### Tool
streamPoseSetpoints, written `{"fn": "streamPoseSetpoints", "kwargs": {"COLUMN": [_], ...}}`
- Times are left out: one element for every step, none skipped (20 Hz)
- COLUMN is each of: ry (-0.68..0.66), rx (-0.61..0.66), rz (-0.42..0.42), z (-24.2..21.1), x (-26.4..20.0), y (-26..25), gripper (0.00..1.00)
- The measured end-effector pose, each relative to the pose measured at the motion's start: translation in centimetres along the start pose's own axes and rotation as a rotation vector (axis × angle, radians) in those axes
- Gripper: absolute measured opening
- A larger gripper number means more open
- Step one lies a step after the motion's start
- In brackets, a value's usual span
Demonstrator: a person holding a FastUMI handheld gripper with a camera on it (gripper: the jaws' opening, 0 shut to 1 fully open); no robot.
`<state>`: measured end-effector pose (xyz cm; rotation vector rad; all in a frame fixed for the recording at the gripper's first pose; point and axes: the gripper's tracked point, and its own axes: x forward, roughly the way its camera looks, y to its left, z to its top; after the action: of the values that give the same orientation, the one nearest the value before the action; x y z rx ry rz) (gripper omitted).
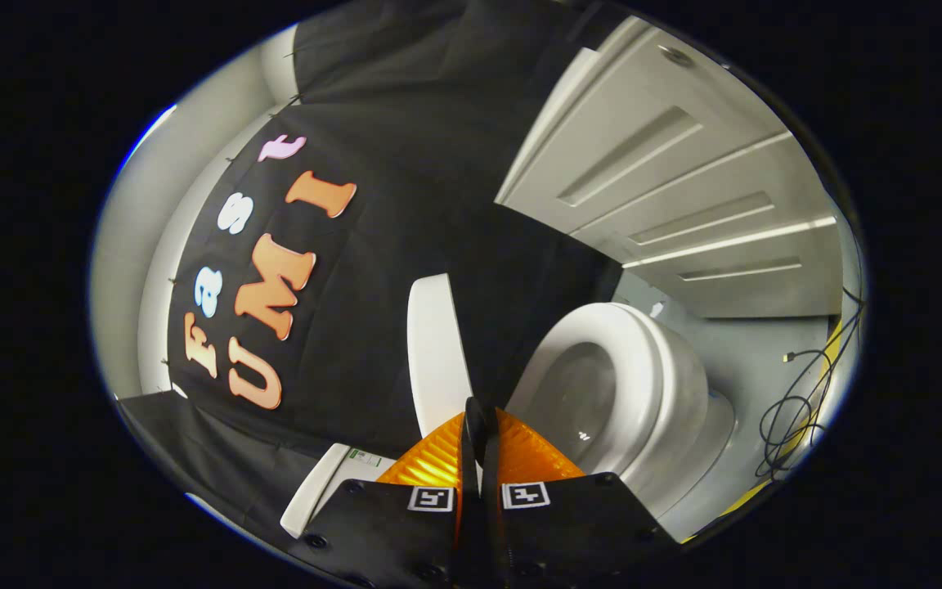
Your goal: Open the toilet lid.
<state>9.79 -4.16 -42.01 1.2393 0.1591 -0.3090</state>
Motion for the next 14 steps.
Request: {"fn": "streamPoseSetpoints", "kwargs": {"ry": [-0.010, -0.021, -0.018, -0.012, -0.011, -0.003, 0.005, 0.010, 0.009, 0.012, 0.017, 0.023, 0.015, 0.024], "rx": [-0.038, -0.075, -0.117, -0.162, -0.205, -0.227, -0.237, -0.250, -0.260, -0.273, -0.294, -0.332, -0.380, -0.426], "rz": [0.001, 0.001, 0.000, 0.000, 0.006, 0.021, 0.036, 0.044, 0.049, 0.056, 0.064, 0.070, 0.077, 0.083], "z": [-0.1, 0.0, -0.6, -0.8, -1.1, -1.4, -1.7, -2.2, -2.6, -3.1, -3.7, -4.4, -4.9, -5.6], "x": [0.3, 0.5, 0.6, 0.4, 0.6, 0.5, 0.3, 0.2, 0.2, 0.1, 0.2, 0.0, 0.2, 0.2], "y": [1.4, 2.8, 3.9, 5.0, 6.2, 7.5, 8.7, 9.6, 10.5, 11.2, 12.2, 13.1, 14.1, 15.2], "gripper": [0.08, 0.08, 0.08, 0.08, 0.08, 0.08, 0.08, 0.08, 0.08, 0.08, 0.08, 0.08, 0.08, 0.08]}}
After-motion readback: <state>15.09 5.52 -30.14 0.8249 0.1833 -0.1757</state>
